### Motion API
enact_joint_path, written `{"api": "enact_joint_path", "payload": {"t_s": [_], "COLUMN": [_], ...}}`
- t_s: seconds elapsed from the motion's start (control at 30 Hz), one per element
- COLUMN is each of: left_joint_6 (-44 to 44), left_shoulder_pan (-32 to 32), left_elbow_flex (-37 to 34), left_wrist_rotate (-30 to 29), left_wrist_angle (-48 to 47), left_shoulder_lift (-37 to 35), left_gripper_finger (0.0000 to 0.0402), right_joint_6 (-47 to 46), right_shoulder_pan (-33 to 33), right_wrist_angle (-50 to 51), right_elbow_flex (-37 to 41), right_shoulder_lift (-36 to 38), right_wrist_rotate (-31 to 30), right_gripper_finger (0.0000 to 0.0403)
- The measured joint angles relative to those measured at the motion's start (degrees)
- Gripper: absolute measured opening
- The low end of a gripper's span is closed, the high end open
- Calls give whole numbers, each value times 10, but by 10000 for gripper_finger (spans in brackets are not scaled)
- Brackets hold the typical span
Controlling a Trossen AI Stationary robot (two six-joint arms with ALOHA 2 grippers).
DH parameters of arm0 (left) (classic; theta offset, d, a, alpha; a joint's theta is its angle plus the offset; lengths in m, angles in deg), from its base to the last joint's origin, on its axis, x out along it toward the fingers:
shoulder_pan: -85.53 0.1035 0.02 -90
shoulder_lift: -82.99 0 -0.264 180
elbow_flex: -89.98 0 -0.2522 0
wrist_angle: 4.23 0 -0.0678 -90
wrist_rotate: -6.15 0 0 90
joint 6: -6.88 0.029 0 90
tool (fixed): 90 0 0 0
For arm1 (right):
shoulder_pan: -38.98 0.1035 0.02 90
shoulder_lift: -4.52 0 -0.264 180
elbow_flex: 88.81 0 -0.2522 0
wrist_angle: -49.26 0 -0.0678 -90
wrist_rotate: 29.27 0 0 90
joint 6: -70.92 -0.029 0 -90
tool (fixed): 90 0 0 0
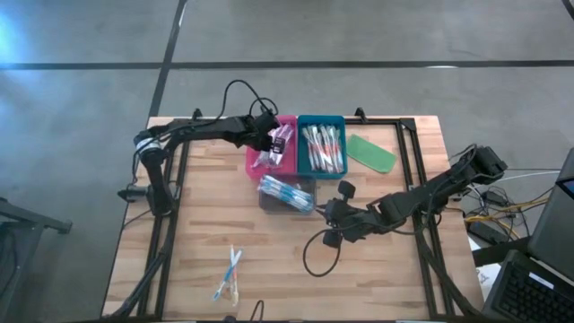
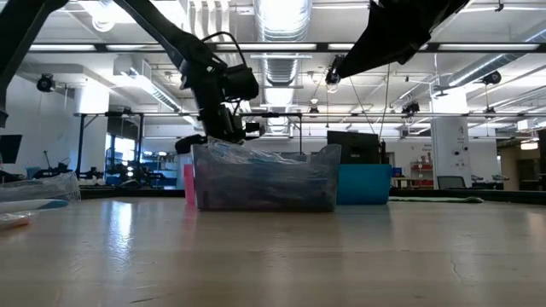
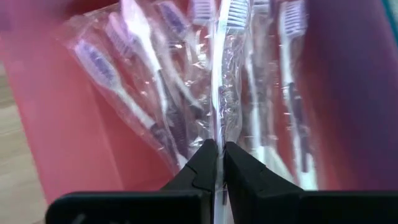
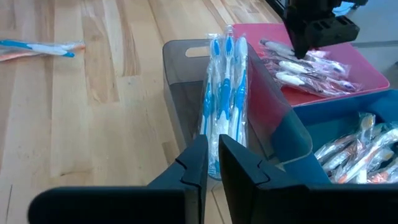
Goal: Pick & Place Toothbrushes
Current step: Put the purple toothbrush into the pink bin, then put the blue toothbrush into the transparent gray bin
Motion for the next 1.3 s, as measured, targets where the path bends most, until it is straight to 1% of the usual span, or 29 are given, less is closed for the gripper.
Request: {"api": "enact_joint_path", "payload": {"t_s": [0.17, 0.37, 0.5, 0.8, 0.93, 1.1, 1.2, 1.3], "left_joint_6": [4, 24, 34, 77, 89, 96, 102, 125], "left_shoulder_pan": [4, 3, 4, 3, 3, 1, -6, -20], "left_elbow_flex": [-9, -9, -9, -9, -9, -9, -9, -9], "left_wrist_rotate": [0, 0, 0, 0, 1, 12, 33, 76], "left_wrist_angle": [1, 2, 2, 7, 1, -10, -9, -5], "left_shoulder_lift": [0, 0, -1, -15, -41, -93, -132, -173], "left_gripper_finger": [26, 51, 78, 159, 181, 186, 186, 186], "right_joint_6": [0, 0, 0, -1, -1, -1, -1, -1], "right_shoulder_pan": [0, 0, 0, 0, 0, 0, 0, 0], "right_wrist_angle": [0, 0, 0, 0, 0, 0, 0, 0], "right_elbow_flex": [0, 0, 0, 0, 0, 1, 2, 2], "right_shoulder_lift": [0, 0, 0, 0, 0, 0, 0, 0], "right_wrist_rotate": [0, 0, 0, 0, 0, 0, 0, 0], "right_gripper_finger": [37, 52, 63, 89, 97, 106, 110, 115]}}
